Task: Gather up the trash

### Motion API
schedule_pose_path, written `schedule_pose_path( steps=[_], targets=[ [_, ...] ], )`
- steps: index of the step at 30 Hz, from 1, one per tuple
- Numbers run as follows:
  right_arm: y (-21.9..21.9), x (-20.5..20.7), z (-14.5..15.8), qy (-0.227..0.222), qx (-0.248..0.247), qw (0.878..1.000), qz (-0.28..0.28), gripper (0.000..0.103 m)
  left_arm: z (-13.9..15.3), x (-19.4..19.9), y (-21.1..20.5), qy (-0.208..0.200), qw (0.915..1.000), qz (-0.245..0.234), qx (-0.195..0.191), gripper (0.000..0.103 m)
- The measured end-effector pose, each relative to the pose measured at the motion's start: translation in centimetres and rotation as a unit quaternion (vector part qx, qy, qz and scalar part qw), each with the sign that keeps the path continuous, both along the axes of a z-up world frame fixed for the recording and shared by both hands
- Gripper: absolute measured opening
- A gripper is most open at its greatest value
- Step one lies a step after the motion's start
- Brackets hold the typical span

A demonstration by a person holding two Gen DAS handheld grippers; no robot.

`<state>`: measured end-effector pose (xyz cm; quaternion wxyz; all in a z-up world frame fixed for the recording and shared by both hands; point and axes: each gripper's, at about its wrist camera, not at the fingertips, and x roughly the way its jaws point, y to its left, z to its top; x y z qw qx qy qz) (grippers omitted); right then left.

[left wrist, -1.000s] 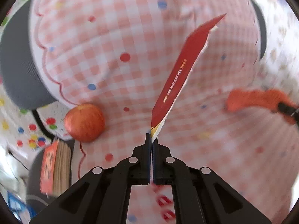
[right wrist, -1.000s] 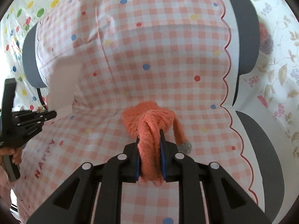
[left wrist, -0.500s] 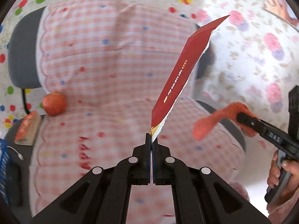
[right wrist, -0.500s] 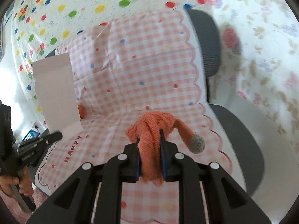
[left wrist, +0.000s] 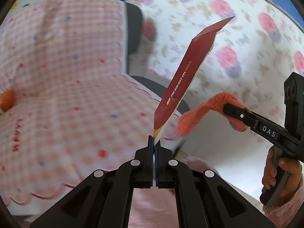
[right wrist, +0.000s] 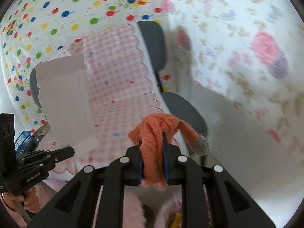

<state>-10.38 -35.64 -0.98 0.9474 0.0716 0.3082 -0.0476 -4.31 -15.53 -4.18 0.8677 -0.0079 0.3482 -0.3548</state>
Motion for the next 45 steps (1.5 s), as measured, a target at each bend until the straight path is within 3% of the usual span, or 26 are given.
schedule_pose_path(
  steps=[13, 26, 28, 29, 31, 32, 36, 42, 44, 45],
  targets=[
    [-5.1, -9.9, -4.7, 0.053, -0.021, 0.993, -0.105, 0.016, -6.7, -4.8, -8.3, 0.097, 0.9891, -0.092, 0.062, 0.002],
    [-7.4, -11.4, -8.4, 0.087, 0.001, 0.987, -0.132, 0.017, -9.7, -6.3, -12.3, 0.126, 0.9756, -0.140, 0.113, 0.006],
    [-7.7, -10.9, -9.4, 0.098, 0.006, 0.986, -0.134, 0.020, -10.0, -6.2, -12.4, 0.126, 0.9754, -0.139, 0.116, 0.012],
    [-7.9, -10.7, -9.8, 0.106, 0.009, 0.985, -0.133, 0.024, -10.0, -6.1, -12.4, 0.127, 0.9756, -0.137, 0.116, 0.023],
    [-8.0, -10.6, -10.6, 0.113, 0.012, 0.984, -0.138, 0.047, -9.7, -6.0, -12.1, 0.121, 0.9782, -0.131, 0.107, 0.037],
    [-7.9, -10.6, -10.7, 0.114, 0.011, 0.984, -0.138, 0.052, -9.4, -5.9, -11.9, 0.115, 0.9799, -0.127, 0.103, 0.040],
    [-7.8, -10.7, -9.8, 0.103, 0.010, 0.984, -0.142, 0.055, -7.9, -5.5, -11.0, 0.088, 0.9859, -0.107, 0.094, 0.042],
    [-7.2, -10.8, -6.6, 0.073, 0.004, 0.988, -0.134, 0.055, -5.9, -5.2, -8.9, 0.051, 0.9916, -0.077, 0.091, 0.052],
    [-6.8, -10.7, -5.8, 0.068, 0.020, 0.990, -0.124, 0.063, -5.1, -5.0, -7.9, 0.044, 0.9928, -0.069, 0.087, 0.060],
    [-6.3, -10.6, -5.1, 0.063, 0.031, 0.991, -0.114, 0.071, -4.5, -5.0, -7.2, 0.037, 0.9937, -0.059, 0.087, 0.061]
  ],
)
